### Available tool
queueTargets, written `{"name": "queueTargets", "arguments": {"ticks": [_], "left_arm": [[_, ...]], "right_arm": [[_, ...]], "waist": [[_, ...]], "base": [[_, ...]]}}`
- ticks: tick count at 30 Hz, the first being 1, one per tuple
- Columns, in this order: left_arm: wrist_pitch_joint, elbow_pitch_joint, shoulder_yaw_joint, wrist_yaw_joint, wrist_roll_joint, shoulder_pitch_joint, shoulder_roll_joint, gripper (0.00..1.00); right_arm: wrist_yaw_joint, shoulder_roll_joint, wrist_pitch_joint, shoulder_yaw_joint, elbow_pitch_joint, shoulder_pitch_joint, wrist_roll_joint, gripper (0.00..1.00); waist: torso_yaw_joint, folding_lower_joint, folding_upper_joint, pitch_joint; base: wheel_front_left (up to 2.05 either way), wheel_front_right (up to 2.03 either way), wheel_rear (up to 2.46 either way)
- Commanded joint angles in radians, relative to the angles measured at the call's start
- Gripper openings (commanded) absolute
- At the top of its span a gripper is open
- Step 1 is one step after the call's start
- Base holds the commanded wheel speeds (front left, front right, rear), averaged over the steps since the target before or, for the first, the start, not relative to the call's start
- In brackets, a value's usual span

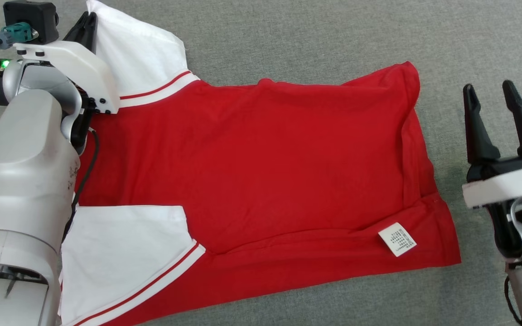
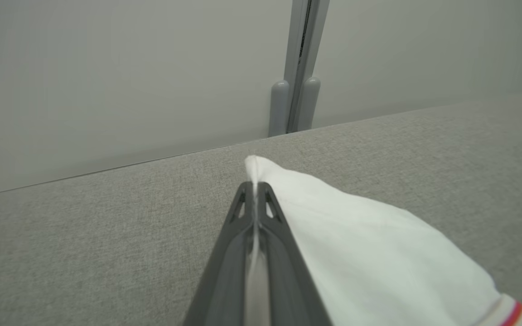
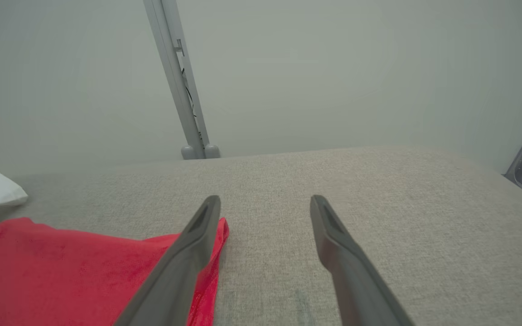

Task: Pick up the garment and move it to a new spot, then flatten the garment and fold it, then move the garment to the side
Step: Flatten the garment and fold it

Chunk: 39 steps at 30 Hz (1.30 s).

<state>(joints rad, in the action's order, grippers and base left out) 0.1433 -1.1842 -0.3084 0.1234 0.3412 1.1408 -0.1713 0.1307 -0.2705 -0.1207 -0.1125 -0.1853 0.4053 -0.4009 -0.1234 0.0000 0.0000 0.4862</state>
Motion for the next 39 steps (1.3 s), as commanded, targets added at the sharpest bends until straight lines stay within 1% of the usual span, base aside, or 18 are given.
{"name": "queueTargets", "arguments": {"ticks": [1, 3, 8, 11, 12, 17, 18, 19, 20, 21, 22, 25, 31, 36, 39], "left_arm": [[0.015, -0.003, -0.005, 0.006, 0.006, 0.020, 0.005, 0.00], [0.025, -0.008, -0.014, 0.006, 0.013, 0.026, 0.016, 0.00], [0.046, -0.008, -0.043, 0.007, 0.029, 0.041, 0.046, 0.00], [0.053, 0.001, -0.066, 0.007, 0.049, 0.040, 0.055, 0.00], [0.053, 0.001, -0.066, 0.007, 0.049, 0.040, 0.055, 0.00], [0.060, 0.021, -0.110, 0.007, 0.085, 0.036, 0.067, 0.00], [0.062, 0.025, -0.118, 0.007, 0.093, 0.036, 0.068, 0.00], [0.062, 0.028, -0.127, 0.007, 0.100, 0.035, 0.069, 0.00], [0.065, 0.033, -0.134, 0.007, 0.109, 0.034, 0.069, 0.00], [0.067, 0.036, -0.142, 0.007, 0.116, 0.034, 0.067, 0.00], [0.071, 0.040, -0.148, 0.007, 0.124, 0.033, 0.065, 0.00], [0.081, 0.056, -0.164, 0.008, 0.149, 0.026, 0.057, 0.00], [0.110, 0.123, -0.175, 0.007, 0.192, 0.001, 0.016, 0.00], [0.121, 0.226, -0.158, 0.007, 0.213, -0.051, -0.030, 0.00], [0.122, 0.324, -0.129, 0.006, 0.213, -0.106, -0.053, 0.00]], "right_arm": [[0.000, -0.013, 0.019, -0.010, -0.031, 0.034, -0.017, 1.00], [0.000, -0.035, 0.043, -0.037, -0.094, 0.095, -0.040, 1.00], [0.000, -0.085, 0.112, -0.152, -0.265, 0.231, -0.096, 1.00], [0.000, -0.092, 0.141, -0.217, -0.350, 0.302, -0.142, 1.00], [0.000, -0.092, 0.141, -0.217, -0.350, 0.302, -0.142, 1.00], [0.000, -0.115, 0.204, -0.323, -0.465, 0.384, -0.211, 1.00], [0.000, -0.121, 0.214, -0.343, -0.476, 0.394, -0.223, 0.98], [0.000, -0.128, 0.227, -0.362, -0.488, 0.401, -0.240, 0.56], [0.000, -0.135, 0.236, -0.379, -0.497, 0.406, -0.252, 0.44], [0.000, -0.140, 0.239, -0.393, -0.502, 0.409, -0.266, 0.27], [0.000, -0.146, 0.239, -0.407, -0.502, 0.413, -0.278, 0.00], [0.000, -0.170, 0.212, -0.434, -0.492, 0.426, -0.312, 0.00], [0.000, -0.206, 0.124, -0.439, -0.442, 0.416, -0.392, 0.00], [0.000, -0.238, 0.073, -0.432, -0.387, 0.383, -0.463, 0.00], [0.000, -0.245, 0.060, -0.425, -0.348, 0.349, -0.525, 0.00]], "waist": [[0.011, 0.0000, 0.0000, -0.003], [0.026, 0.0000, 0.0000, -0.004], [0.058, 0.0000, 0.0000, -0.002], [0.071, 0.0000, 0.0000, 0.000], [0.071, 0.0000, 0.0000, 0.000], [0.092, 0.0000, 0.0000, 0.006], [0.095, 0.0000, 0.0000, 0.006], [0.098, 0.0000, 0.0000, 0.007], [0.099, 0.0000, 0.0000, 0.007], [0.101, 0.0000, 0.0000, 0.007], [0.102, 0.0000, 0.0000, 0.006], [0.103, 0.0000, 0.0000, 0.000], [0.104, 0.0000, 0.0000, -0.019], [0.108, 0.0000, 0.0000, -0.037], [0.112, 0.0000, 0.0000, -0.048]], "base": [[0.00, 0.00, 0.00], [0.00, 0.00, 0.00], [0.00, 0.00, 0.00], [0.00, 0.00, 0.00], [0.00, 0.00, 0.00], [0.00, 0.00, 0.00], [0.00, 0.00, 0.00], [0.00, 0.00, 0.00], [0.00, 0.00, 0.00], [0.00, 0.00, 0.00], [0.00, 0.00, 0.00], [0.00, 0.00, 0.00], [0.00, 0.00, 0.00], [0.00, 0.00, 0.00], [0.00, 0.00, 0.00]]}}
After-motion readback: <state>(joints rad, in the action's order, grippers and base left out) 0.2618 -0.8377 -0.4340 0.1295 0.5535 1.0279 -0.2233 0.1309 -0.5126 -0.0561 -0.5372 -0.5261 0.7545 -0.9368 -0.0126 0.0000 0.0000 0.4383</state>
